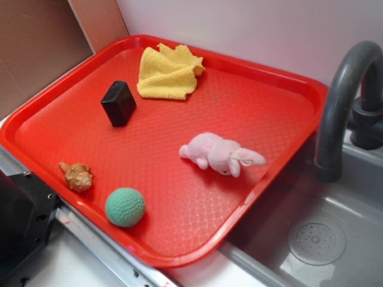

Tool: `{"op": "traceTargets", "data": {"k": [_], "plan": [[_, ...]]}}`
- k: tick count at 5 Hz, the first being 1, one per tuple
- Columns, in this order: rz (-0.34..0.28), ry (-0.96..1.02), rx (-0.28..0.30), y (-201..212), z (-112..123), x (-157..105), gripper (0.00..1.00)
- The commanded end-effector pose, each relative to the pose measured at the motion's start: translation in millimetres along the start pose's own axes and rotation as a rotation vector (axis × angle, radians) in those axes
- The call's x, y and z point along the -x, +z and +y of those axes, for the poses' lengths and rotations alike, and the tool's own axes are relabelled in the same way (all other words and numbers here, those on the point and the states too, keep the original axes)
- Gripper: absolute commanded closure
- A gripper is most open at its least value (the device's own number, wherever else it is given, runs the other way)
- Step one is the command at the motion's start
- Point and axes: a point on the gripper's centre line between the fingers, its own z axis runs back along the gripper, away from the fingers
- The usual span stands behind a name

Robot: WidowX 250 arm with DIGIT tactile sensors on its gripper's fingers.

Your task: Grab the pink bunny.

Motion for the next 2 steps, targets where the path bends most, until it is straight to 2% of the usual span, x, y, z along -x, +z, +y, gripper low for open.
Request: {"op": "traceTargets", "data": {"k": [1,2], "plan": [[0.000,0.000,0.000,0.0,0.0,0.0,0.00],[-0.059,-0.131,-0.073,-2.9,1.0,-2.9,0.00]]}}
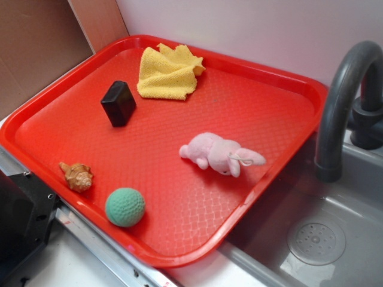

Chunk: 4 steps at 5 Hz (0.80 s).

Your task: Grab the pink bunny.

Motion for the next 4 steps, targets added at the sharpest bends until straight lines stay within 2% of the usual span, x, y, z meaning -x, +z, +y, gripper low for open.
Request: {"op": "traceTargets", "data": {"k": [1,2,3,4], "plan": [[-0.127,-0.284,-0.124,-8,1,-11,0.00],[-0.231,-0.533,-0.146,-25,-6,-35,0.00],[-0.242,-0.782,-0.111,-47,-18,-66,0.00],[-0.273,-1.024,-0.048,-64,-40,-84,0.00]]}}
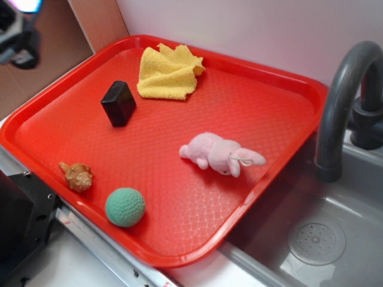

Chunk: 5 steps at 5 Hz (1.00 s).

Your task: Grab the pink bunny.

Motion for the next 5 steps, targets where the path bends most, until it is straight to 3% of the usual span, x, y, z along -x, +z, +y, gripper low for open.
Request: {"op": "traceTargets", "data": {"k": [1,2,3,5], "plan": [[-0.164,-0.347,0.183,-42,-6,-50,0.00],[-0.128,-0.453,0.256,-63,-14,-63,0.00],[-0.130,-0.510,0.312,-76,-21,-70,0.00],[-0.085,-0.604,0.371,-99,-42,-82,0.00]]}}
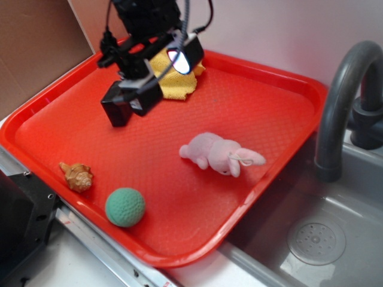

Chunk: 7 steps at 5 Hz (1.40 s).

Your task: Grab the pink bunny.

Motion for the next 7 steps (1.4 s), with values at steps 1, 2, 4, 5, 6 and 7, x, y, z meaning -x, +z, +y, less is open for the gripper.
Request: {"op": "traceTargets", "data": {"k": [1,2,4,5,6,7], "plan": [[0.050,-0.079,0.007,-18,-7,-28,0.00],[0.095,-0.083,0.039,-35,-7,-30,0.00],[0.157,-0.123,0.098,-70,-14,-36,0.00],[0.228,-0.113,0.099,-82,-19,-36,0.00],[0.299,-0.125,0.089,-90,-22,-37,1.00],[0.326,-0.106,0.076,-87,-22,-40,1.00]]}}
